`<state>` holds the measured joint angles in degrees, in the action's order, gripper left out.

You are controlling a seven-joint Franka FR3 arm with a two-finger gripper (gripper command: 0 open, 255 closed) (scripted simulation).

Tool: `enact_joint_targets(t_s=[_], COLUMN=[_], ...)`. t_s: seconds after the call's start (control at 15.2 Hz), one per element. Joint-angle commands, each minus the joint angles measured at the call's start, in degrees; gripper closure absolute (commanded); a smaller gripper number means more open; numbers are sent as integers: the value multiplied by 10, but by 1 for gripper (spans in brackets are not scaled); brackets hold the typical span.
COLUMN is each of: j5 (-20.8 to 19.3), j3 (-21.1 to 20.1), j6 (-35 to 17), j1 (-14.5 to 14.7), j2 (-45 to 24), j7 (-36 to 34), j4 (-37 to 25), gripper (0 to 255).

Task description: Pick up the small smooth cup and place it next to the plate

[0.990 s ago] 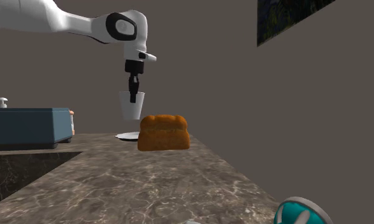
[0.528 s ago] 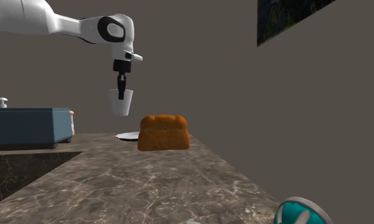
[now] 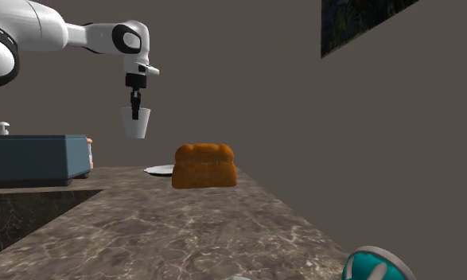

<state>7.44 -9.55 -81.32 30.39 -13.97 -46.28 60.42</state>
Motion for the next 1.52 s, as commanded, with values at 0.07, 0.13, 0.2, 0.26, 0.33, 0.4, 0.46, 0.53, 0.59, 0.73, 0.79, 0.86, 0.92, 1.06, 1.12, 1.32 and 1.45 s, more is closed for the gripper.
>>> enact_joint_targets(t_s=[0.07, 0.13, 0.2, 0.26, 0.33, 0.4, 0.46, 0.53, 0.59, 0.73, 0.79, 0.86, 0.92, 1.06, 1.12, 1.32, 1.45], j5=[-15, -19, -17, -15, -14, -12, -11, -10, -8, -6, -5, -4, -4, -2, -1, 1, 2], j3=[-13, -15, -15, -15, -14, -14, -14, -13, -13, -13, -13, -12, -12, -12, -12, -11, -11], j6=[17, 23, 9, -4, -16, -28, -39, -50, -61, -81, -91, -101, -110, -128, -137, -163, -180], j1=[32, 40, 38, 36, 35, 33, 32, 31, 30, 28, 28, 27, 27, 26, 25, 25, 24], j2=[-38, -49, -39, -30, -21, -14, -7, -1, 5, 15, 20, 24, 28, 35, 39, 47, 51], j7=[-42, -51, -48, -46, -43, -41, -39, -37, -35, -32, -30, -28, -27, -24, -22, -18, -15], j4=[-61, -79, -55, -32, -12, 8, 26, 43, 60, 91, 105, 119, 133, 158, 171, 205, 227], gripper=[255, 255, 255, 255, 255, 255, 255, 255, 255, 255, 255, 255, 255, 255, 255, 255, 255])
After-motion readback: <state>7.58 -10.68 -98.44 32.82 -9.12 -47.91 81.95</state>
